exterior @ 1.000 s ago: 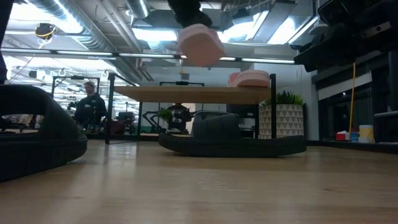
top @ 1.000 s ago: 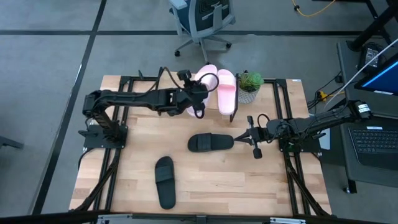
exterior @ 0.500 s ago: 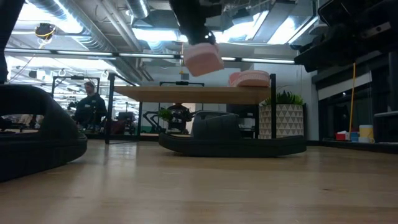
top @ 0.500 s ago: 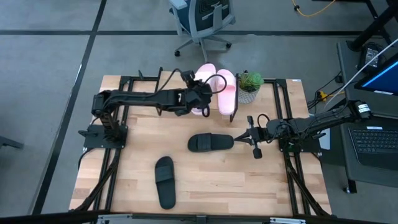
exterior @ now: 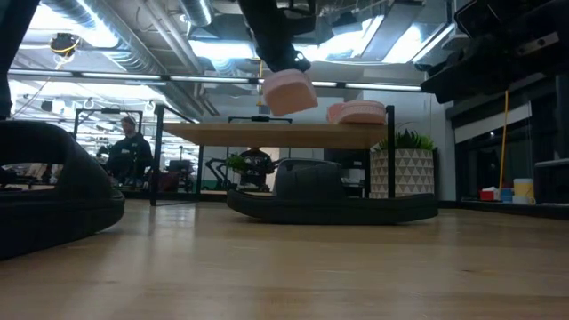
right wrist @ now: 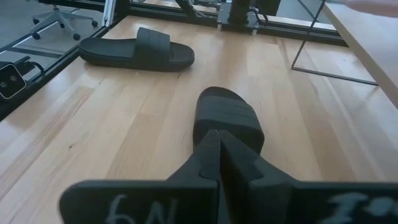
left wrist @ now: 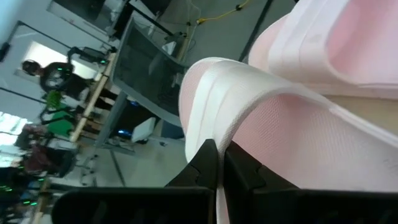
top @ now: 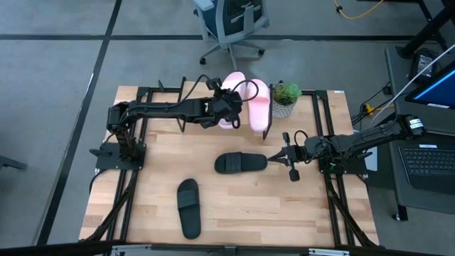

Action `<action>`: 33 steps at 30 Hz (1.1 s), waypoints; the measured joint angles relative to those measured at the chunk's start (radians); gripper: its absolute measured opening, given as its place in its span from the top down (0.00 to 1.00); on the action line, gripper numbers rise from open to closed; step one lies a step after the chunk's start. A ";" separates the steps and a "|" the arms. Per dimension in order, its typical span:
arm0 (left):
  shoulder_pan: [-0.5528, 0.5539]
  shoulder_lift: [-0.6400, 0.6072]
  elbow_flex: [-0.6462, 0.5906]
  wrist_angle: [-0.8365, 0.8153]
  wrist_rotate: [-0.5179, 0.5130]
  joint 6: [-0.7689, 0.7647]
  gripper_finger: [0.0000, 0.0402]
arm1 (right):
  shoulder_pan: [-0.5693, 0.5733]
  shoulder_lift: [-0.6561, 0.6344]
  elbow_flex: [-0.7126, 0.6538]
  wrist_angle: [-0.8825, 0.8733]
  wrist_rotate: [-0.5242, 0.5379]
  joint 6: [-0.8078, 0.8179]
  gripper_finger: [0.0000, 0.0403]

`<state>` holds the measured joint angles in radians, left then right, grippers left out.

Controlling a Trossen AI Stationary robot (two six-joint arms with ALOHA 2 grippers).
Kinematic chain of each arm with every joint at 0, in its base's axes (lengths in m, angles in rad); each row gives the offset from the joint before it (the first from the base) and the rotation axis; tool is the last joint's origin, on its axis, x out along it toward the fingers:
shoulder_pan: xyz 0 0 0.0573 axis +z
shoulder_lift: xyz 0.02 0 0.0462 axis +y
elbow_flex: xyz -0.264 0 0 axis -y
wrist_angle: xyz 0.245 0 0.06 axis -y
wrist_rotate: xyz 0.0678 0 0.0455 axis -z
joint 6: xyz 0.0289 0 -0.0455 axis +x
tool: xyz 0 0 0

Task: Pick and place slides into the shelf
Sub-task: Put the pink slides on the shelf

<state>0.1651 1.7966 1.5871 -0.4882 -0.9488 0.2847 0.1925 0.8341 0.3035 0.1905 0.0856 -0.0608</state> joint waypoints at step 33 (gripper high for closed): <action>0.029 0.004 0.000 -0.082 0.155 -0.155 0.99 | 0.000 0.000 0.000 0.000 0.000 0.000 0.96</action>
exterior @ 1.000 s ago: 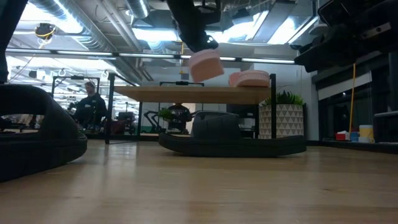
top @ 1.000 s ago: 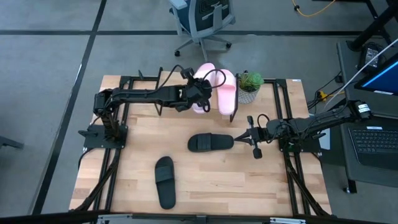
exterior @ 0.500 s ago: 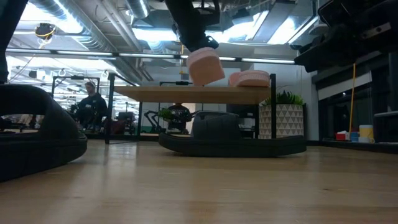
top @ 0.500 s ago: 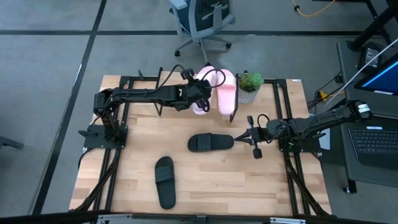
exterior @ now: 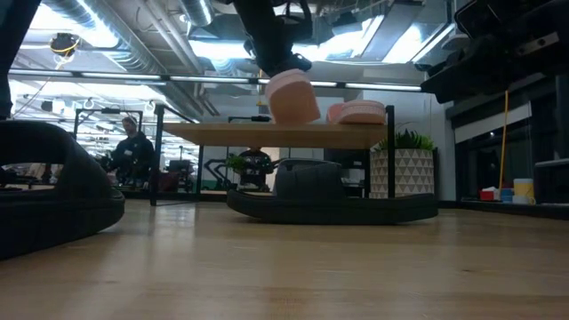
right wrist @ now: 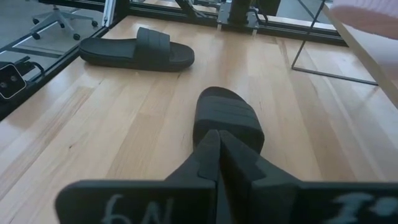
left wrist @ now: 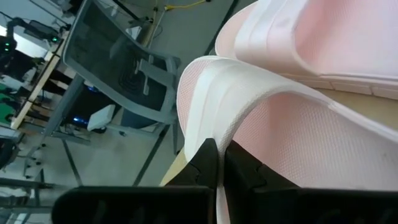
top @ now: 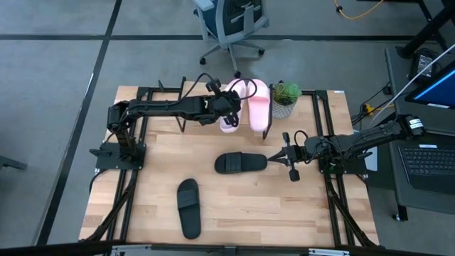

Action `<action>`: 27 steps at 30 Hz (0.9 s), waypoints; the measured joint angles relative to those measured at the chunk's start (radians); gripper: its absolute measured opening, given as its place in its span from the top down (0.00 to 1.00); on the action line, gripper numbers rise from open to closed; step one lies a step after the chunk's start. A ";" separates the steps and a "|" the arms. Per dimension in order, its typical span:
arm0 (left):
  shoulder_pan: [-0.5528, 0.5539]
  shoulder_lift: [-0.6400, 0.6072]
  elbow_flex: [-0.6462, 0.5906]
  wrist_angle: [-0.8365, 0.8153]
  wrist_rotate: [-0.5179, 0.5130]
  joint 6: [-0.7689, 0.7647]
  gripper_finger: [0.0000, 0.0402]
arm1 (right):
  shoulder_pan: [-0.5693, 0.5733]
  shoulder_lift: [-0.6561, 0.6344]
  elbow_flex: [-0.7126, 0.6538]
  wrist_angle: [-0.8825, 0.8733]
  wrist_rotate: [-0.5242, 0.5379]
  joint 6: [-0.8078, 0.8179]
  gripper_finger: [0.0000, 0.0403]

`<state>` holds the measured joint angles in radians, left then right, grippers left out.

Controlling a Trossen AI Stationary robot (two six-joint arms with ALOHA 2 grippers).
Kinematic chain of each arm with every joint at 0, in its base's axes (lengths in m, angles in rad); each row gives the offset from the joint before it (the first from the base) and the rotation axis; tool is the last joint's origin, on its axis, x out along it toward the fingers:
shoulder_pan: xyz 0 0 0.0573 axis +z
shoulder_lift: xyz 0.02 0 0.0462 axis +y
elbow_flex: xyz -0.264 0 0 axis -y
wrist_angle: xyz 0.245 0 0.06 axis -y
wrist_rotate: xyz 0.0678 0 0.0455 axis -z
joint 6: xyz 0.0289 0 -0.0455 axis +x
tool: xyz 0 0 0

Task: Pick and place slides into the shelf
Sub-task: Put the pink slides on the shelf

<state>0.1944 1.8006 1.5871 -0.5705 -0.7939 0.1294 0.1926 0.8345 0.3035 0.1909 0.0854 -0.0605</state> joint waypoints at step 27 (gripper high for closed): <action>0.011 0.058 -0.002 0.072 -0.021 0.065 0.98 | 0.000 0.000 0.000 0.000 0.000 -0.004 0.96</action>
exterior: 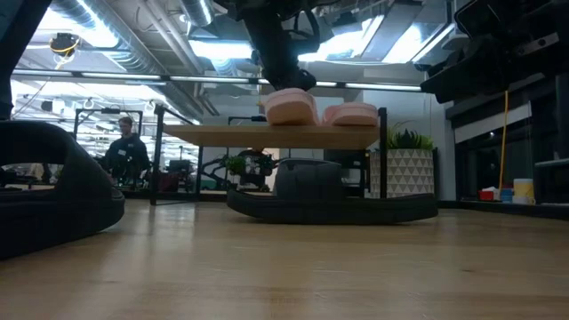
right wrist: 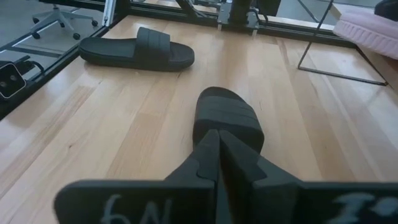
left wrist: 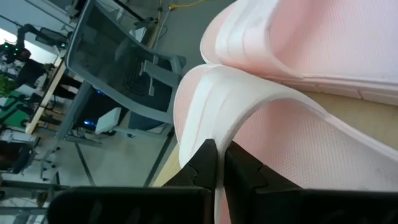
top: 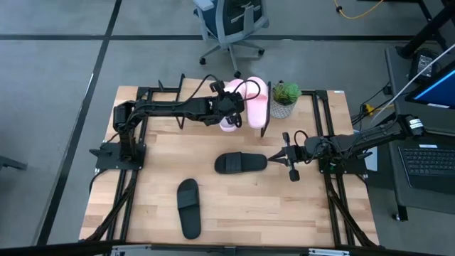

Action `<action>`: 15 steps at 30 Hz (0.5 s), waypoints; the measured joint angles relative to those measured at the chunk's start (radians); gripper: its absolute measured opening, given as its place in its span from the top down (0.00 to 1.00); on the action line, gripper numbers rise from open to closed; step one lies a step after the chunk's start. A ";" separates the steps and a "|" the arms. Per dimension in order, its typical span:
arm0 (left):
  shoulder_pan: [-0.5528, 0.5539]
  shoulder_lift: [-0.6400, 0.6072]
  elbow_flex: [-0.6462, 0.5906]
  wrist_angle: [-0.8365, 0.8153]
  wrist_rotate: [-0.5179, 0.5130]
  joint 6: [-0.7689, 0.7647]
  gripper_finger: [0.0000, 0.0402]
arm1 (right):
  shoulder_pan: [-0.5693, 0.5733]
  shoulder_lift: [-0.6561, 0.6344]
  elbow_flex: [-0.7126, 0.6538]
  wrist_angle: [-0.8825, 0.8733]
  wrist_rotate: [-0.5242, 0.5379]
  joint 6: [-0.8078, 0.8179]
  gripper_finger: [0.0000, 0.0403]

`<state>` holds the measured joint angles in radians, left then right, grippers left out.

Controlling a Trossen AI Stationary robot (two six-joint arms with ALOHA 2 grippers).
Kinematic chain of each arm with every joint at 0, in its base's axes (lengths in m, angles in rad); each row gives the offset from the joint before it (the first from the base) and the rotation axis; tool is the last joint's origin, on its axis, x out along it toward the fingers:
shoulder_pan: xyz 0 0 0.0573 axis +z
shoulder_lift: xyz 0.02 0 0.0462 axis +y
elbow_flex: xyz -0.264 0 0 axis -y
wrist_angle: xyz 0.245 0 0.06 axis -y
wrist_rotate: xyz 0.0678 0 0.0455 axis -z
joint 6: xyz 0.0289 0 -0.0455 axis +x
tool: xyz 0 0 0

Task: Pick and place slides into the shelf
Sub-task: Put the pink slides on the shelf

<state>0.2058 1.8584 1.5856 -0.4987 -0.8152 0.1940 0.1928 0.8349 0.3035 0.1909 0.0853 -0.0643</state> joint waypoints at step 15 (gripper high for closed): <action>-0.001 0.000 0.000 0.022 0.001 0.014 0.95 | 0.000 0.000 0.000 -0.002 -0.001 0.002 0.95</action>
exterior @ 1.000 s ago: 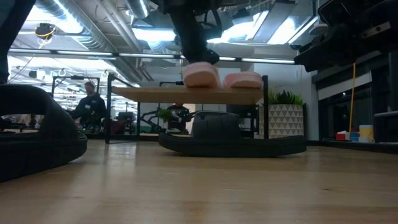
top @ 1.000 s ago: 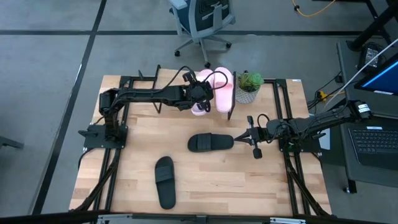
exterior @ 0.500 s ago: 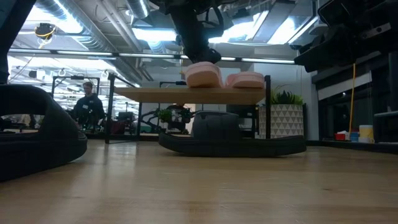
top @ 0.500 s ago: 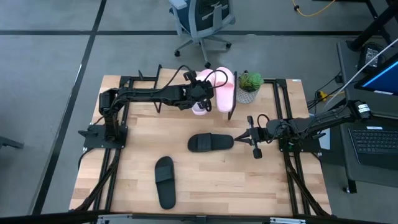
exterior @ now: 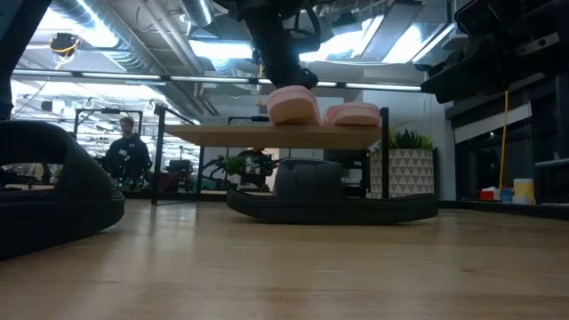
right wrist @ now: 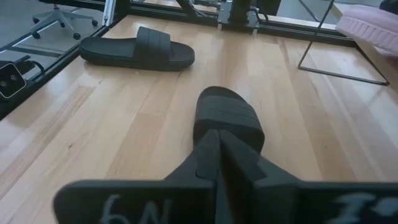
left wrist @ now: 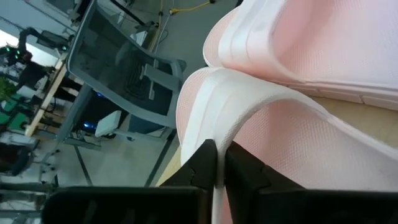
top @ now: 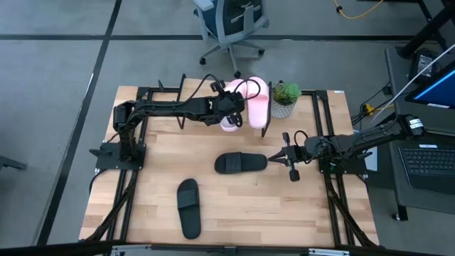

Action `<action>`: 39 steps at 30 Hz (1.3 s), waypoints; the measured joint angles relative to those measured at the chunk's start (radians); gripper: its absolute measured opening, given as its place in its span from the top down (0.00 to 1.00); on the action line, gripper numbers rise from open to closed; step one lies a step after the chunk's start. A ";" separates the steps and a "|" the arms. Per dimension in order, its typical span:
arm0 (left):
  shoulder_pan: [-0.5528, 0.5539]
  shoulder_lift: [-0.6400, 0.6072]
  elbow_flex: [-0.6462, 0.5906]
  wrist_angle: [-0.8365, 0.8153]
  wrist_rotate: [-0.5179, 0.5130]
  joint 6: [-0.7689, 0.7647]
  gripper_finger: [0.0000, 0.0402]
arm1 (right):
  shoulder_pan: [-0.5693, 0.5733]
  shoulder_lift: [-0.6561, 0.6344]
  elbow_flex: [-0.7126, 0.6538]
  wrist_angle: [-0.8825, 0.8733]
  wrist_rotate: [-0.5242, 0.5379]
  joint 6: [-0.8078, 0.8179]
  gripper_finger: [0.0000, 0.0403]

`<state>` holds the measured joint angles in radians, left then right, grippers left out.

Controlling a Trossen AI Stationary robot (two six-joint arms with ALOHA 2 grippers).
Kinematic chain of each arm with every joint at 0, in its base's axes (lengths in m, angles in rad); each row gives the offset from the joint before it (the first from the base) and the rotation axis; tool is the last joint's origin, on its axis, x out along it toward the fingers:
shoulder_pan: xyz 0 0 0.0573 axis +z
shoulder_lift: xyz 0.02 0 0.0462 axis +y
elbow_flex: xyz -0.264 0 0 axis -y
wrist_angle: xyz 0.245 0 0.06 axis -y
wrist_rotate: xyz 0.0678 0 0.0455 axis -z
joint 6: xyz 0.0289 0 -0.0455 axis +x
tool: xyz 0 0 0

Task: Pick and place slides into the shelf
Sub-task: Put the pink slides on the shelf

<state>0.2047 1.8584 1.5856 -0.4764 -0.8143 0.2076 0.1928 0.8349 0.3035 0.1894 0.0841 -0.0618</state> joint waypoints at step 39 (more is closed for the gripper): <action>-0.069 -0.082 0.003 -0.056 0.019 0.096 0.68 | 0.001 0.000 0.000 -0.023 -0.010 0.006 0.97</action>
<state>0.1362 1.7763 1.5887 -0.5319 -0.7953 0.3041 0.1936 0.8349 0.3038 0.1664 0.0738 -0.0559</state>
